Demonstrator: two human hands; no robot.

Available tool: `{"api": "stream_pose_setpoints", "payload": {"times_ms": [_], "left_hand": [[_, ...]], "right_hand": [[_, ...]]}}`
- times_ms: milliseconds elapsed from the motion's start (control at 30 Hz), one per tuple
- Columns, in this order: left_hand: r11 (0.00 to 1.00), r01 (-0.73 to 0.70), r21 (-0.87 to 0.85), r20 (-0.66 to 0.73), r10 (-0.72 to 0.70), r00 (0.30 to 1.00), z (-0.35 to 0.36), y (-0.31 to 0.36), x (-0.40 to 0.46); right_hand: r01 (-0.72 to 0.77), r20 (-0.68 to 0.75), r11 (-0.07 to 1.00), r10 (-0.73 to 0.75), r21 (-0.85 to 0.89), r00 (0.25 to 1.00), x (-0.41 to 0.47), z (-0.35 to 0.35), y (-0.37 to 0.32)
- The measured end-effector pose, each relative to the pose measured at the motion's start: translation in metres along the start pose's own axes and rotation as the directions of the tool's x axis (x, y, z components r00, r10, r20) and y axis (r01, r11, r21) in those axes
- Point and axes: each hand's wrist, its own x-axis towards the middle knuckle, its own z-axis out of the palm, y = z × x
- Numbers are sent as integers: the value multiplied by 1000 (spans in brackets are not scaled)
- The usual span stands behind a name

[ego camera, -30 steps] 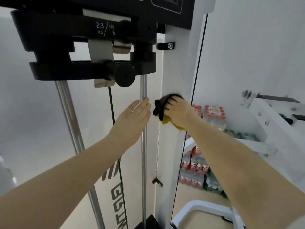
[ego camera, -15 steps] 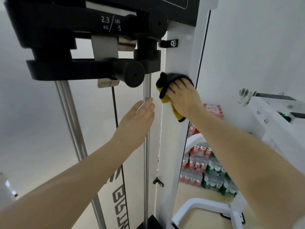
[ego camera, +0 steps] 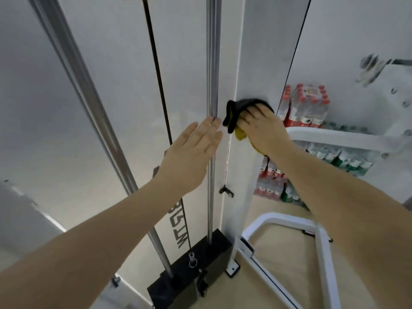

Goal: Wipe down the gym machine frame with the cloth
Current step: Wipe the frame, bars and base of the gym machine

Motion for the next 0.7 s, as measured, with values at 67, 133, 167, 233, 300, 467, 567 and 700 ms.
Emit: {"api": "stream_pose_setpoints", "payload": {"times_ms": [67,133,167,233,300,467,567,700], "left_hand": [[999,-2,-34,71,4,997,8,11,-11],[998,-1,-58,117,7,993,15,20,-21],[997,3,-77,127,7,992,19,24,-28],[994,0,-112,167,19,986,26,32,-42],[992,-32,-120,206,56,977,28,37,-57],[992,-35,-123,412,83,908,18,44,-93],[975,-71,-210,532,174,829,9,46,-105],[939,-146,-312,336,252,908,-6,37,-111]], "right_hand": [[-56,-70,998,56,8,996,-1,-1,2],[-86,-84,993,92,76,992,-10,14,-16],[-54,-68,996,59,76,996,-20,24,-30],[65,111,995,-73,70,991,-45,46,-58],[235,405,962,-272,140,873,-67,58,-83],[184,467,930,-322,317,824,-66,34,-102],[35,514,890,-294,454,806,-59,-7,-87],[-274,552,768,-122,579,825,-74,-72,-75]]}}
